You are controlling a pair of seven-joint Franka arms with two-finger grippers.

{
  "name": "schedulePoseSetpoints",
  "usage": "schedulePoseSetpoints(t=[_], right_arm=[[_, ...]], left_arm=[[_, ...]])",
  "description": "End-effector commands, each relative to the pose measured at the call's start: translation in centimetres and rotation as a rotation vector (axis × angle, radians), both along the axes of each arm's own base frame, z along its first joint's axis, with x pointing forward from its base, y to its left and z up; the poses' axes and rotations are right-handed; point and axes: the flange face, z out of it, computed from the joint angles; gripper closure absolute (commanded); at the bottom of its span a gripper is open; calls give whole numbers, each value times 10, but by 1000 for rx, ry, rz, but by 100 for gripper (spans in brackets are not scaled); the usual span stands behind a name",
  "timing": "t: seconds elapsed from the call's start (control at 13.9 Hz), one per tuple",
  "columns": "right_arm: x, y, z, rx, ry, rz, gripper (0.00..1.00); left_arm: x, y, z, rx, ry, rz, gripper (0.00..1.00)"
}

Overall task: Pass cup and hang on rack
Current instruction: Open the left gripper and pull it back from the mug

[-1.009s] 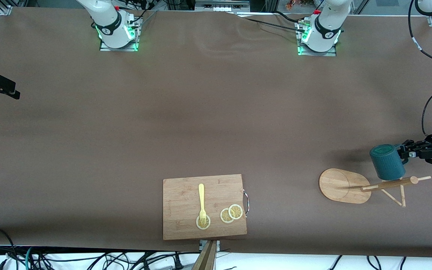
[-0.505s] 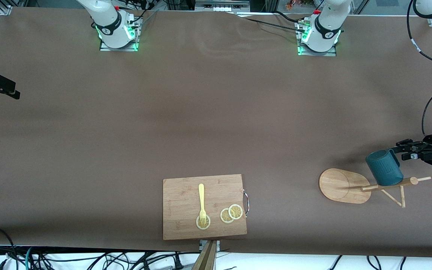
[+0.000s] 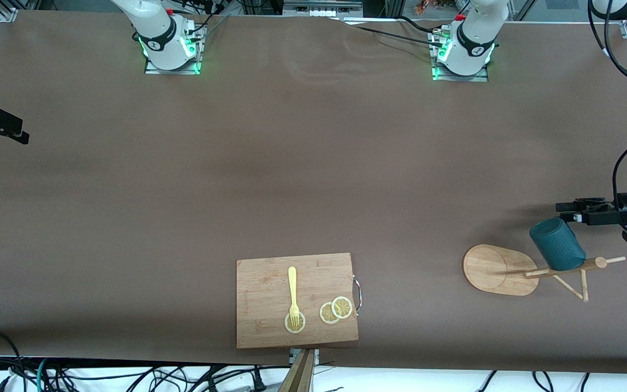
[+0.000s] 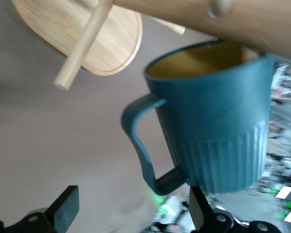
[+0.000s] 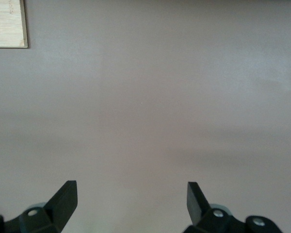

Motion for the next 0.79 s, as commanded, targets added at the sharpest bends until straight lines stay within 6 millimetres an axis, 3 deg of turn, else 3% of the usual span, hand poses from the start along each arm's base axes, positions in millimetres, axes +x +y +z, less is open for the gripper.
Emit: schedulePoseSetpoints(t=[0.0,0.14,0.72], right_arm=[[-1,-4,3,8,-1,3,0],[-1,-4,4,7,-4,0,0],[2,-5,-1,1,3,3,0]], left_arm=[[-2,-17,45,196,-16,-92,0],[-5,-25,72,322,-27,-159,0],[-6,-164,175,757,-130,-502,0]])
